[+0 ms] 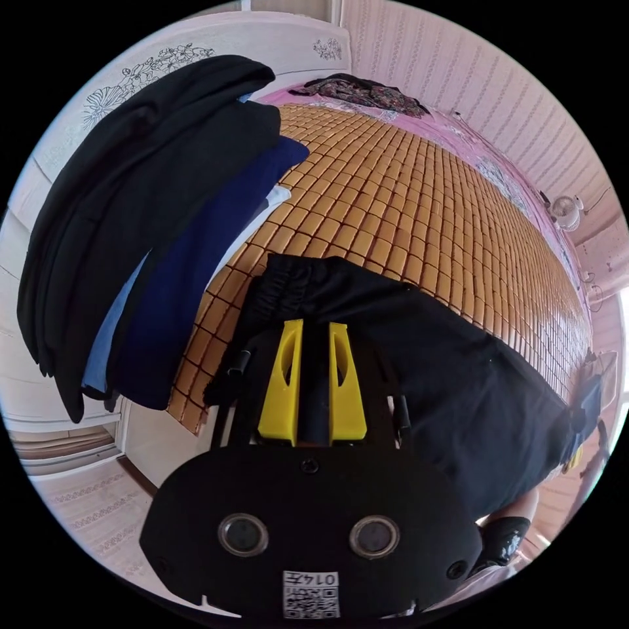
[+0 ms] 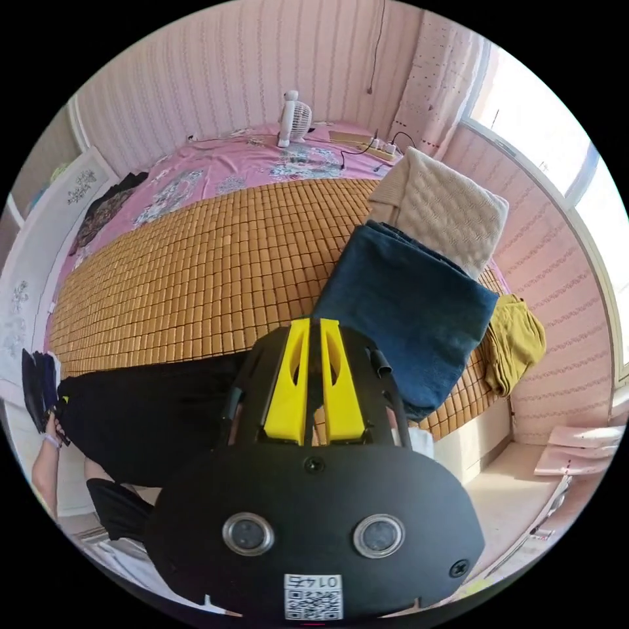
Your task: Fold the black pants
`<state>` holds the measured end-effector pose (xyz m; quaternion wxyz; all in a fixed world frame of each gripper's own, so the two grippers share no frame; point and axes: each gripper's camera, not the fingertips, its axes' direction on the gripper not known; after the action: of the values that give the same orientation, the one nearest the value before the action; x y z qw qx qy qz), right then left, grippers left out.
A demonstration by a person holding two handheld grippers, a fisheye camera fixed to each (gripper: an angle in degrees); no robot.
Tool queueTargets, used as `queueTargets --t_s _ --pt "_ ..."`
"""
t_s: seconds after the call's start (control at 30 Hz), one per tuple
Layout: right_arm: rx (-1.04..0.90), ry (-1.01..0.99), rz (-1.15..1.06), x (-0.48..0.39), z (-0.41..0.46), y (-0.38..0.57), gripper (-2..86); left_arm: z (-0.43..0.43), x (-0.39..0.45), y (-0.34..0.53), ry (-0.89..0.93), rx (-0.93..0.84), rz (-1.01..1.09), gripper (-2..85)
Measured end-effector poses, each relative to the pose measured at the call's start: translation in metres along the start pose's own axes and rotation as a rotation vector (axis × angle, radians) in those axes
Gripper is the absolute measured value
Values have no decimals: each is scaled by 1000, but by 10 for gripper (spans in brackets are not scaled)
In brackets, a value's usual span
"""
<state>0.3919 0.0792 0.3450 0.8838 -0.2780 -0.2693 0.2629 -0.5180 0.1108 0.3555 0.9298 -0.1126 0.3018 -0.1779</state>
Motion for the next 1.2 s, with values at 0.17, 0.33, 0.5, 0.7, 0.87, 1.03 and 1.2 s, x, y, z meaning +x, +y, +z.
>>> queueTargets --t_s 0.17,0.33,0.5,0.7,0.87,1.03,1.2 --pt "-182 -294 -310 -91 47 71 107 -9 3 1 -84 -10 69 64" --pt "-208 -85 -249 -90 70 75 13 -18 -3 -8 -66 -43 79 -1" --pt "-61 -233 -94 -23 12 51 -3 -52 -14 -18 -48 59 101 -9" --pt "323 -444 54 99 -101 79 -3 -151 -73 9 156 348 70 -10" --pt "485 -503 17 165 -160 172 -4 -204 -177 101 391 572 -56 -10" --pt "370 -594 97 193 -141 253 5 -176 -262 207 413 427 -305 -10" --pt "157 -455 331 210 -103 296 26 -170 -325 285 359 441 -619 -10"
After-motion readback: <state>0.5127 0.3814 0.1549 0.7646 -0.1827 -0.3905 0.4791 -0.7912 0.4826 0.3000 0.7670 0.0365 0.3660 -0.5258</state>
